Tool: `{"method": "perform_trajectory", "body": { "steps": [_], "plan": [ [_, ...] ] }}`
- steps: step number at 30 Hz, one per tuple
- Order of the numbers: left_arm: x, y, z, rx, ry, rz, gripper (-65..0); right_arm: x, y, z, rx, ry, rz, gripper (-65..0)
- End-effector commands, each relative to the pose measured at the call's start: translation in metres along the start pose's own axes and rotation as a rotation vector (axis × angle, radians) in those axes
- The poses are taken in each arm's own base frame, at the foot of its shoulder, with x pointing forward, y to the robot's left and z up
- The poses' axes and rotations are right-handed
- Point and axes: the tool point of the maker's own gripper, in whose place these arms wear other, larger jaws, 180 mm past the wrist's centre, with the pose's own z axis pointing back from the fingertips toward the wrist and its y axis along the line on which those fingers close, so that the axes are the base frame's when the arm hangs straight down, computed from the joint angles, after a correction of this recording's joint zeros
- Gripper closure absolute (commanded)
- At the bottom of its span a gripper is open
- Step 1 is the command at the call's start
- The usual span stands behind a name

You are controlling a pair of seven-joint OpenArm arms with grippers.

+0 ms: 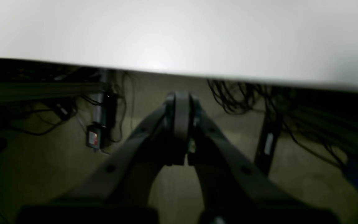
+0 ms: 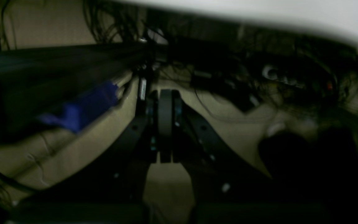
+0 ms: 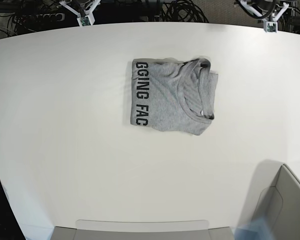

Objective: Fold the T-shirt properly

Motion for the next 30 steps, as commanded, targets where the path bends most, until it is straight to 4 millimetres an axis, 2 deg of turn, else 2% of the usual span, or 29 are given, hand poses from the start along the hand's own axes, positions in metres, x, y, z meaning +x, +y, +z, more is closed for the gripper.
{"method": "perform_trajectory", "body": {
  "steps": [1,6,9,14,19,23,25,27,30],
  "plan": [
    [-0.007,0.009,0.002,0.024,0.014,-0.011,0.0,-0.002,-0.001,0.005,0.0,-0.015,-0.007,0.0],
    [-0.05,0.022,-0.014,0.031,0.124,-0.004,0.0,-0.034,-0.001,-0.001,-0.009,0.061,-0.078,0.0],
    [-0.076,0.012,-0.028,-0.068,0.143,-0.017,0.0,-0.059,0.001,-0.014,0.0,0.119,-0.118,0.0],
    [-0.132,-0.004,-0.051,-0.155,0.226,0.042,0.0,-0.095,0.007,-0.048,0.011,0.098,-0.197,0.0],
    [-0.17,-0.014,-0.079,-0.152,0.276,0.019,0.0,-0.136,0.006,-0.083,0.016,0.164,-0.253,0.0],
    [-0.207,-0.041,-0.1,-0.189,0.346,0.095,0.0,-0.158,-0.011,-0.112,-0.024,0.174,-0.318,0.0],
    [-0.22,-0.059,-0.11,-0.215,0.378,0.152,0.0,-0.171,-0.03,-0.124,-0.053,0.2,-0.306,0.0],
    [-0.228,-0.082,-0.118,-0.238,0.399,0.221,0.0,-0.185,-0.046,-0.139,-0.074,0.244,-0.294,0.0],
    [-0.236,-0.102,-0.12,-0.255,0.4,0.306,0.0,-0.206,-0.074,-0.15,-0.113,0.283,-0.295,0.0]
  ]
}}
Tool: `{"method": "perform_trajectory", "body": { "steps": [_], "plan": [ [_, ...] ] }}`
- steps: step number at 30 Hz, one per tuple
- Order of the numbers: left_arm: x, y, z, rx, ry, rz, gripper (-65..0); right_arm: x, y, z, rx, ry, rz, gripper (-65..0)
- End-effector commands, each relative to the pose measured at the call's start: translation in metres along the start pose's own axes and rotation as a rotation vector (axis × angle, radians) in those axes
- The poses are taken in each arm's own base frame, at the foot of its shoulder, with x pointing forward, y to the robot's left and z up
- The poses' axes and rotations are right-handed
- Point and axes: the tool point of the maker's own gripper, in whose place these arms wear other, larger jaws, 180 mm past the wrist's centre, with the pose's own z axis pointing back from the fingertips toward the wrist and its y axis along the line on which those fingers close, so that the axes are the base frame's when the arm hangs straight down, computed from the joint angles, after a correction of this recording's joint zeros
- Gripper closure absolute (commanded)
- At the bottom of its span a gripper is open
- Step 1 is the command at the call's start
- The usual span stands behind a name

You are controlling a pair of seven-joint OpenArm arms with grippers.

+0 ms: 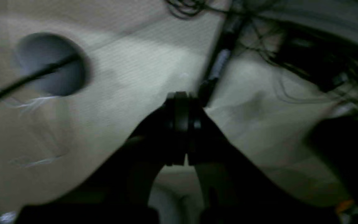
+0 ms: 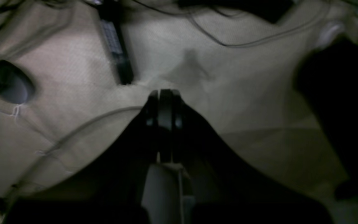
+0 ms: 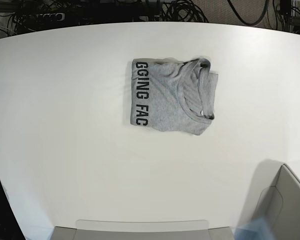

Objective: Fold the T-shirt properly

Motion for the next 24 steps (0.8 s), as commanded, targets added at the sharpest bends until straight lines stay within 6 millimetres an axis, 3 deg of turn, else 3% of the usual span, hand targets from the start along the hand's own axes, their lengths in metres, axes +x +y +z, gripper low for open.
{"method": "perform_trajectory", "body": {
  "steps": [1,3,5,8,11,14,16,19,24],
  "plan": [
    [-0.007,0.008,0.003,0.021,0.004,0.019,0.0,-0.012,-0.015,-0.001,-0.026,0.029,0.0,0.0],
    [-0.002,0.008,-0.001,0.066,-0.035,0.036,0.0,-0.011,-0.034,-0.005,-0.056,0.015,-0.033,0.0],
    [0.023,0.017,-0.004,0.142,-0.102,-0.013,0.0,-0.008,-0.053,-0.005,-0.09,0.011,-0.061,0.0],
    [0.036,0.022,-0.01,0.225,-0.069,-0.187,0.0,0.055,-0.07,-0.007,-0.122,-0.126,-0.055,0.0],
    [0.036,0.028,-0.012,0.324,-0.004,-0.256,0.0,0.07,-0.093,-0.004,-0.226,-0.149,-0.034,0.0],
    [0.043,0.033,-0.012,0.38,0.027,-0.259,0.0,0.08,-0.125,0.008,-0.441,-0.14,0.128,0.0],
    [0.045,0.033,-0.013,0.384,0.031,-0.26,0.0,0.086,-0.136,0.015,-0.551,-0.136,0.273,0.0],
    [0.046,0.033,-0.013,0.384,0.03,-0.257,0.0,0.097,-0.135,0.021,-0.646,-0.152,0.407,0.0],
    [0.044,0.028,-0.014,0.377,0.03,-0.254,0.0,0.109,-0.124,0.017,-0.633,-0.174,0.429,0.0]
  ]
}}
